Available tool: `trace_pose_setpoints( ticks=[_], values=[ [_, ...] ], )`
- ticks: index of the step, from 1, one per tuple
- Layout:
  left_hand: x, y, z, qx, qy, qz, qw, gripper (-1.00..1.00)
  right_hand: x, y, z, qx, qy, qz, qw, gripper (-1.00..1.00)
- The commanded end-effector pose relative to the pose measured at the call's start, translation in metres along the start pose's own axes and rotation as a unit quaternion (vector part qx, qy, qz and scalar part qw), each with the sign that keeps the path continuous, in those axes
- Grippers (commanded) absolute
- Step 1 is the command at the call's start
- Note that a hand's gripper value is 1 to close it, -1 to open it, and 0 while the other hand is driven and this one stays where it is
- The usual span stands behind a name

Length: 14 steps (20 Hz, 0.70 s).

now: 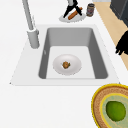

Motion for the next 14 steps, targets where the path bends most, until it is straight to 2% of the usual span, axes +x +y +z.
trace_pose_setpoints(
  ticks=[1, 2, 3, 5, 7, 10, 14],
  values=[
    [0.0, 0.0, 0.0, 0.0, 0.0, 0.0, 1.0, 0.0, 0.008, 0.0, -0.031, 0.031, -0.016, -0.01, 0.9994, -1.0],
    [0.0, 0.0, 0.0, 0.0, 0.0, 0.0, 1.0, 0.0, 0.013, 0.001, -0.03, 0.037, -0.01, -0.005, 0.9993, 1.0],
    [0.0, 0.0, 0.0, 0.0, 0.0, 0.0, 1.0, 0.0, 0.013, 0.002, -0.023, 0.023, -0.008, 0.008, 0.9997, 1.0],
    [0.0, 0.0, 0.0, 0.0, 0.0, 0.0, 1.0, 0.0, 0.006, -0.001, -0.012, -0.028, 0.003, 0.003, 0.9996, 1.0],
    [0.0, 0.0, 0.0, 0.0, 0.0, 0.0, 1.0, 0.0, 0.007, -0.005, -0.014, -0.068, 0.012, -0.001, 0.9977, 1.0],
    [0.0, 0.0, 0.0, 0.0, 0.0, 0.0, 1.0, 0.0, 0.006, -0.01, -0.017, -0.108, 0.017, -0.006, 0.994, 1.0],
    [0.0, 0.0, 0.0, 0.0, 0.0, 0.0, 1.0, 0.0, 0.012, -0.014, -0.024, -0.138, 0.017, -0.017, 0.9901, 1.0]
  ],
)
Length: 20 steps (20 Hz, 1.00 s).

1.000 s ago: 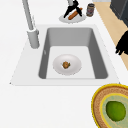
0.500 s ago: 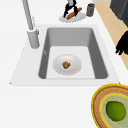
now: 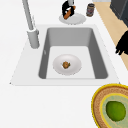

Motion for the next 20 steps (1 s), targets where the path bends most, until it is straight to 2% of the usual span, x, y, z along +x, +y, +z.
trace_pose_setpoints(
  ticks=[1, 3, 5, 6, 13, 20],
  values=[
    [0.0, 0.0, 0.0, 0.0, 0.0, 0.0, 1.0, 0.0, 0.006, 0.01, -0.004, -0.007, -0.002, -0.006, 1.0, 1.0],
    [0.0, 0.0, 0.0, 0.0, 0.0, 0.0, 1.0, 0.0, 0.007, 0.005, -0.004, -0.005, -0.001, -0.009, 1.0, 1.0],
    [0.0, 0.0, 0.0, 0.0, 0.0, 0.0, 1.0, 0.0, 0.002, -0.01, 0.0, -0.003, -0.007, -0.028, 0.9996, 1.0],
    [0.0, 0.0, 0.0, 0.0, 0.0, 0.0, 1.0, 0.0, 0.004, -0.017, 0.006, -0.001, -0.011, -0.029, 0.9995, 1.0],
    [0.0, 0.0, 0.0, 0.0, 0.0, 0.0, 1.0, 0.0, 0.022, -0.06, 0.025, 0.013, -0.009, -0.017, 0.9997, 1.0],
    [0.0, 0.0, 0.0, 0.0, 0.0, 0.0, 1.0, 0.0, 0.059, -0.101, 0.045, 0.029, -0.012, -0.007, 0.9995, 1.0]
  ],
)
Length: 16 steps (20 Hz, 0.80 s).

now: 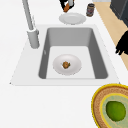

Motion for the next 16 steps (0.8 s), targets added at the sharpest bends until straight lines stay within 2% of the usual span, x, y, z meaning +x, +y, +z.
trace_pose_setpoints(
  ticks=[1, 9, 16],
  values=[
    [0.0, 0.0, 0.0, 0.0, 0.0, 0.0, 1.0, 0.0, 0.021, -0.02, 0.01, 0.014, -0.014, -0.001, 0.9998, 1.0],
    [0.0, 0.0, 0.0, 0.0, 0.0, 0.0, 1.0, 0.0, 0.072, -0.043, 0.033, -0.011, -0.009, -0.018, 0.9997, 1.0],
    [0.0, 0.0, 0.0, 0.0, 0.0, 0.0, 1.0, 0.0, 0.112, -0.06, 0.052, 0.002, -0.018, -0.02, 0.9996, 1.0]
  ],
)
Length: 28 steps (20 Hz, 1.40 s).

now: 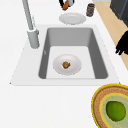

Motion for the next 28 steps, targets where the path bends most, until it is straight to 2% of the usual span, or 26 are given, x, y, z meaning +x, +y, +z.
trace_pose_setpoints(
  ticks=[1, 12, 15, 19, 28],
  values=[
    [0.0, 0.0, 0.0, 0.0, 0.0, 0.0, 1.0, 0.0, 0.023, -0.007, 0.01, 0.005, -0.012, -0.009, 0.9999, 1.0],
    [0.0, 0.0, 0.0, 0.0, 0.0, 0.0, 1.0, 0.0, 0.1, -0.006, 0.029, 0.001, -0.015, -0.019, 0.9997, 1.0],
    [0.0, 0.0, 0.0, 0.0, 0.0, 0.0, 1.0, 0.0, 0.125, -0.003, 0.033, 0.004, -0.01, -0.018, 0.9998, 1.0],
    [0.0, 0.0, 0.0, 0.0, 0.0, 0.0, 1.0, 0.0, 0.151, 0.008, 0.037, 0.004, -0.021, -0.019, 0.9996, 1.0],
    [0.0, 0.0, 0.0, 0.0, 0.0, 0.0, 1.0, 0.0, 0.19, 0.059, 0.043, -0.001, -0.092, -0.037, 0.9951, 1.0]
  ],
)
